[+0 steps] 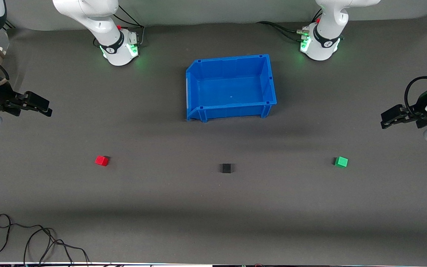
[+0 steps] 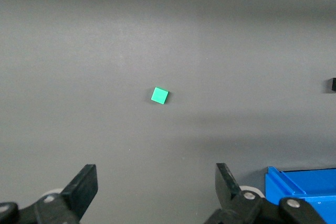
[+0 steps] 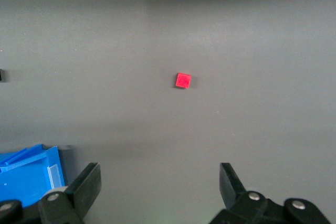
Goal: Attach green and red cubes to black cube
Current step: 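Move the right gripper toward the red cube while the left gripper approaches the green cube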
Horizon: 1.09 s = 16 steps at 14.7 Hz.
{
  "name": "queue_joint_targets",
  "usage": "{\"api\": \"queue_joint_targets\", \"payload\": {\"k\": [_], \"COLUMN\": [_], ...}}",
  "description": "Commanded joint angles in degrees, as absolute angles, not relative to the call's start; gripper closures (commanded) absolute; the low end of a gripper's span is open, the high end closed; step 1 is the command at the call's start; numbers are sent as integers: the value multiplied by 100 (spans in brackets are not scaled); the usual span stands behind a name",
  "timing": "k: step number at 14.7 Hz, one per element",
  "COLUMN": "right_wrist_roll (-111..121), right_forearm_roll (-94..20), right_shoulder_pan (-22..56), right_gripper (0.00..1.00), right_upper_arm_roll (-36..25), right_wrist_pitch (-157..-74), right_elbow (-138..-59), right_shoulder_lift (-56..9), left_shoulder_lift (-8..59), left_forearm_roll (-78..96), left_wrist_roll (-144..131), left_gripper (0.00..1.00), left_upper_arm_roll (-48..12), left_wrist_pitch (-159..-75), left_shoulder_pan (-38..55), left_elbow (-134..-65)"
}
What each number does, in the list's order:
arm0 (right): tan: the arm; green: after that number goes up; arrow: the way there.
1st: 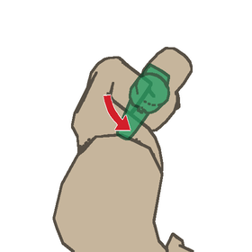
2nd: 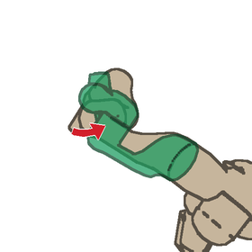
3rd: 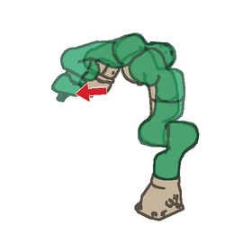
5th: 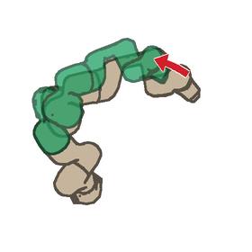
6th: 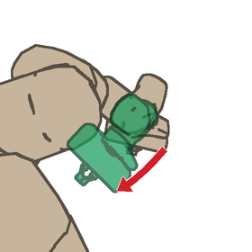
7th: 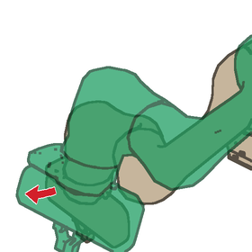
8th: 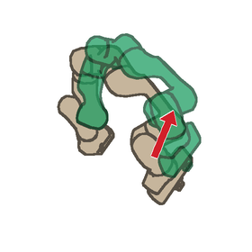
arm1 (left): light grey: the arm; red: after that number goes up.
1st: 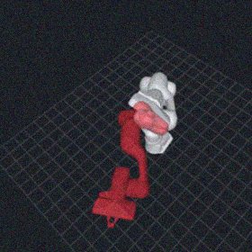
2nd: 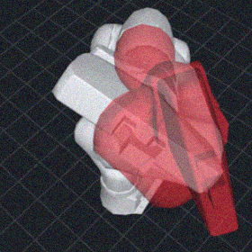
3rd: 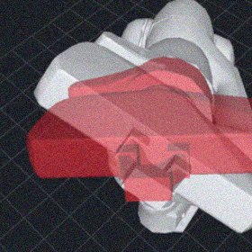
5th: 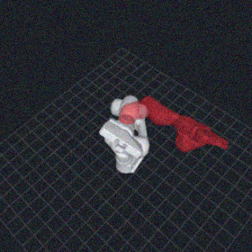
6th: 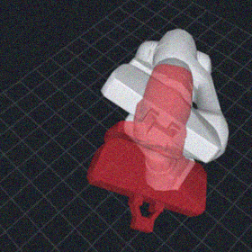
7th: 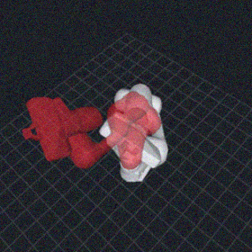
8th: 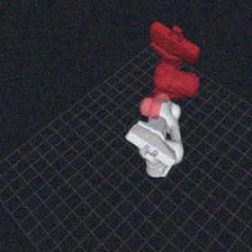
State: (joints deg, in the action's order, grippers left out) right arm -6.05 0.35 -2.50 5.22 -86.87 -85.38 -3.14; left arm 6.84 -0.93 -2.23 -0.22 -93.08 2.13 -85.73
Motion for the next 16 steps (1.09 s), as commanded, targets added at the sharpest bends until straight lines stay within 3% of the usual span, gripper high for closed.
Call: {"api": "queue_joint_targets", "payload": {"k": [1, 16], "right_wrist_roll": [-501, -475], "right_forearm_roll": [97, 88], "right_shoulder_pan": [-211, -255], "right_gripper": [0, 0], "right_upper_arm_roll": [483, 457], "right_wrist_pitch": [-8587, -8727], "right_elbow": [-8358, -8394], "right_shoulder_lift": [-396, -1194], "left_shoulder_lift": [633, 1063], "left_forearm_roll": [-176, -176], "left_wrist_roll": [-290, -343], "left_gripper": [0, 0], "left_upper_arm_roll": [-17, 44], "left_wrist_pitch": [-9308, -9413], "left_shoulder_pan": [299, -8], "left_elbow": [-8622, -8595]}}
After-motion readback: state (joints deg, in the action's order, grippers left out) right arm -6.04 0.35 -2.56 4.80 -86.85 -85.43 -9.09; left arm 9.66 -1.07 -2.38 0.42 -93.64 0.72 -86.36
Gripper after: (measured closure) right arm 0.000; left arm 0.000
